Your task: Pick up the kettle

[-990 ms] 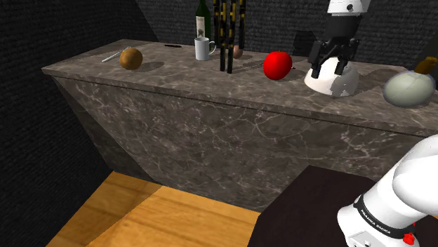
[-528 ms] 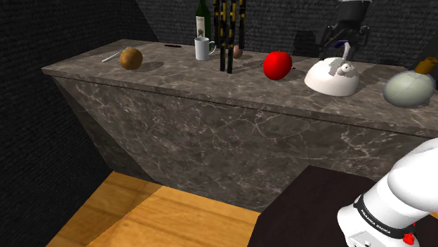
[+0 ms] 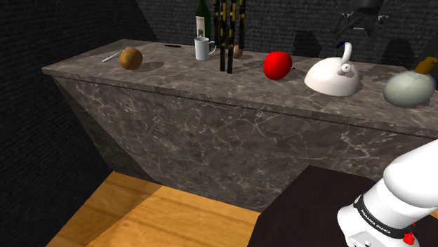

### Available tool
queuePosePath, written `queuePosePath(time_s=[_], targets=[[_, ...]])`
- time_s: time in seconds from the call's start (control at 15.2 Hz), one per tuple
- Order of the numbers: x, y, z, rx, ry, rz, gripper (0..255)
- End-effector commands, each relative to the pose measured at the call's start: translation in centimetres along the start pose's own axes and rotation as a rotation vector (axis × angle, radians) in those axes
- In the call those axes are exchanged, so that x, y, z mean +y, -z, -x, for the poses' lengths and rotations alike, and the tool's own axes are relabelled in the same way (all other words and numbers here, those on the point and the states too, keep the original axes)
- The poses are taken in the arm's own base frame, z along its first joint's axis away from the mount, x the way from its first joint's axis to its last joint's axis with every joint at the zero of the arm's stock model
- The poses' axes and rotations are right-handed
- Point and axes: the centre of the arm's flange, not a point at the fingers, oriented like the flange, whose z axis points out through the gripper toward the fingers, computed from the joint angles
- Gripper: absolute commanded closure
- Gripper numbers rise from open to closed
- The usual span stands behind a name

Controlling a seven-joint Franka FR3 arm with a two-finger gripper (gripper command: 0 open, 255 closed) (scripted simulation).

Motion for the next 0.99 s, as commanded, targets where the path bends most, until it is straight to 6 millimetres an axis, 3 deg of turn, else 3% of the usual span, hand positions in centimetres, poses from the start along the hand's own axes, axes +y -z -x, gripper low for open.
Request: queuePosePath(time_s=[0.0,0.46,0.53,0.92], targets=[[0.5,-0.7,-0.5,-0.003,-0.018,-0.003,0],[0.5,-3.5,-1.2,-0.003,-0.018,-0.003,0],[0.5,-3.5,-1.2,-0.003,-0.018,-0.003,255],[0.5,-3.5,-1.2,-0.003,-0.018,-0.003,255]])
